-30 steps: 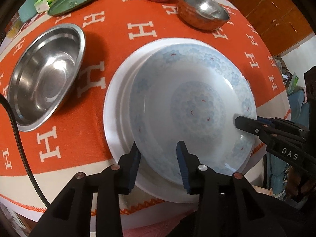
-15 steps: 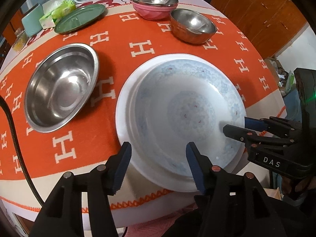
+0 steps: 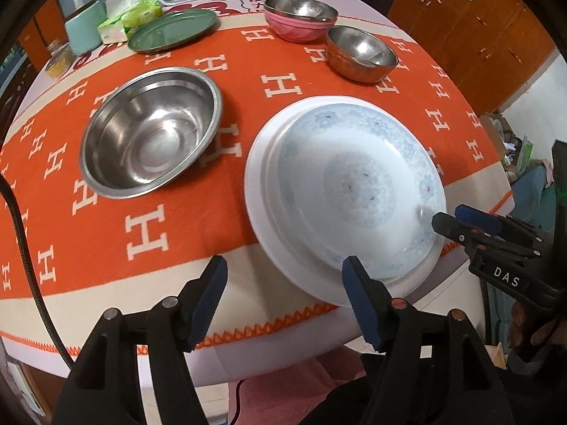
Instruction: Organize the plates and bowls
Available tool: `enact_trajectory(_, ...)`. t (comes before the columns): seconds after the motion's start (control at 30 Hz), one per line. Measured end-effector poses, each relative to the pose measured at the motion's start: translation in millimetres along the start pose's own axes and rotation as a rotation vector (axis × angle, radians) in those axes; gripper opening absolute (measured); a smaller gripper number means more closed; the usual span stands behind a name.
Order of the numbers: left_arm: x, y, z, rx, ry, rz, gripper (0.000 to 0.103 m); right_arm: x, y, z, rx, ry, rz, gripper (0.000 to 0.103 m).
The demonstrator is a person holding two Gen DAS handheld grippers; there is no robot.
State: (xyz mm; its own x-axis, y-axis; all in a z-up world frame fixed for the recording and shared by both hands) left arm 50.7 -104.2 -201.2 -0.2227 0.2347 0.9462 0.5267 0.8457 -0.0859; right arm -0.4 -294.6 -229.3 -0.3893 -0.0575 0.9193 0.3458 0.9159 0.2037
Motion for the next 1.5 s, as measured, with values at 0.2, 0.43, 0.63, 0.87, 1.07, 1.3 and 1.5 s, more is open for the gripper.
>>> enact_trajectory(0.2, 13.5, 14.6, 7.2, 0.026, -0.021, -0.027, 0.066, 13.3, 12.2, 4.4, 0.007, -0.065, -0.031, 0.048)
enact_trajectory(0.43, 35.7, 52.6, 11.5, 0.084, -0.051, -0.079, 0.066, 23.5, 40.3, -0.2, 0.054, -0.109, -0.086, 0.048)
enact_trajectory(0.63, 54.0, 94.9, 6.6, 0.135, -0.061, -0.117, 0.069, 25.8, 60.7, -18.0, 0.04, -0.109, -0.121, 0.048)
enact_trajectory(0.87, 71.9, 146.8, -15.6, 0.17, -0.066, -0.177, 0.073, 32.9, 90.0, -53.2, 0.035, -0.148, -0.172, 0.048)
enact_trajectory(1.07, 80.0, 187.4, -45.7, 0.184, -0.075, -0.187, 0.074, 36.0, 118.2, -92.9, 0.025, -0.187, -0.214, 0.048)
enact_trajectory(1.3, 86.3, 223.8, -92.8, 0.153, -0.081, -0.224, 0.075, 34.5, 149.3, -138.5, 0.026, -0.227, -0.239, 0.048)
enact_trajectory(1.5, 91.5, 249.8, -133.2, 0.155, -0.102, -0.234, 0.075, 27.3, 173.8, -179.7, 0.023, -0.239, -0.266, 0.048)
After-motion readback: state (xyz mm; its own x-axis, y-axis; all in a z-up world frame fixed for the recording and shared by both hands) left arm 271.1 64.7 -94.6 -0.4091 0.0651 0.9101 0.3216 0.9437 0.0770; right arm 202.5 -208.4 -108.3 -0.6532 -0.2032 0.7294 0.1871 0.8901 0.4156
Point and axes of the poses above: each gripper's, at about its wrist camera, not at the fingertips, and x roughly against the way its jaws point, y to its left, z to its underside, the point moved 2 cm from there along -x, roughly the way its jaws point, and after that the axes turned 9 degrees about -x, right-handed, at the moved point
